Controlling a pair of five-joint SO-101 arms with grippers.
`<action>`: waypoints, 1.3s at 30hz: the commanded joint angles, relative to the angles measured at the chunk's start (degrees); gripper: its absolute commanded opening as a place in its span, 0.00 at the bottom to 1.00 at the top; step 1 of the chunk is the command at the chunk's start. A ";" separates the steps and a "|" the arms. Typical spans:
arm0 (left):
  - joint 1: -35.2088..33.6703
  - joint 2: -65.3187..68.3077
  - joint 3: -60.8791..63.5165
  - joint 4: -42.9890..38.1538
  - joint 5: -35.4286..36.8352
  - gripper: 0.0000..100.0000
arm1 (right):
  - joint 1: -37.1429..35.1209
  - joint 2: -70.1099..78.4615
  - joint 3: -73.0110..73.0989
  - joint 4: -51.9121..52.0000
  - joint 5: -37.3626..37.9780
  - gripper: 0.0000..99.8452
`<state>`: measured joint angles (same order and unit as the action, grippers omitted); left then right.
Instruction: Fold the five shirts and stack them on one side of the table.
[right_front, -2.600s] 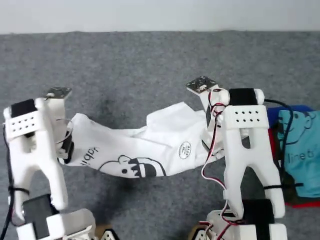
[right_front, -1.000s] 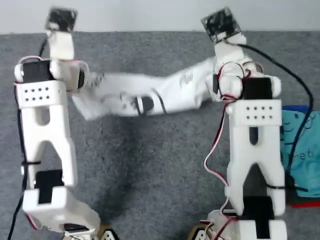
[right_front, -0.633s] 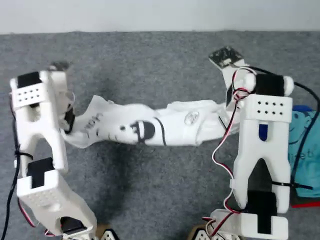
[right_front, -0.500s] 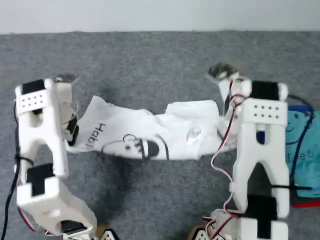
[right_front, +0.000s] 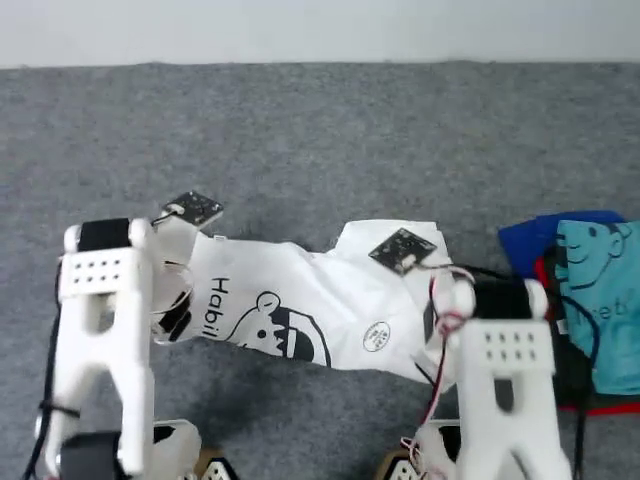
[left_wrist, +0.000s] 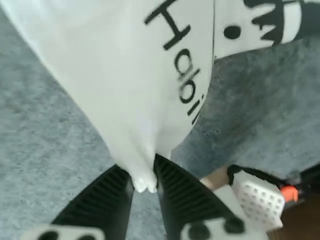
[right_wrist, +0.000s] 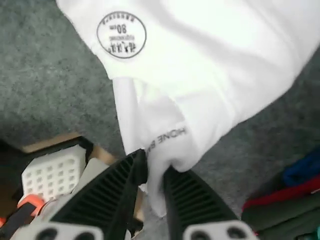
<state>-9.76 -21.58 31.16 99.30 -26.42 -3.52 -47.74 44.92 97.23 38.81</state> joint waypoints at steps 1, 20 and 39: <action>0.18 -6.42 0.04 1.05 -0.62 0.02 | 1.98 -8.75 0.18 -0.75 -4.04 0.19; -3.08 -13.45 0.04 -1.05 -0.70 0.19 | 18.33 -14.20 0.62 -13.05 -12.66 0.21; -10.29 -13.27 2.59 -15.21 9.85 0.19 | 2.07 51.21 -42.81 -25.80 -16.35 0.16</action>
<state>-19.60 -33.63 33.36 84.88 -17.27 -0.79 -5.45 11.16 72.44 24.75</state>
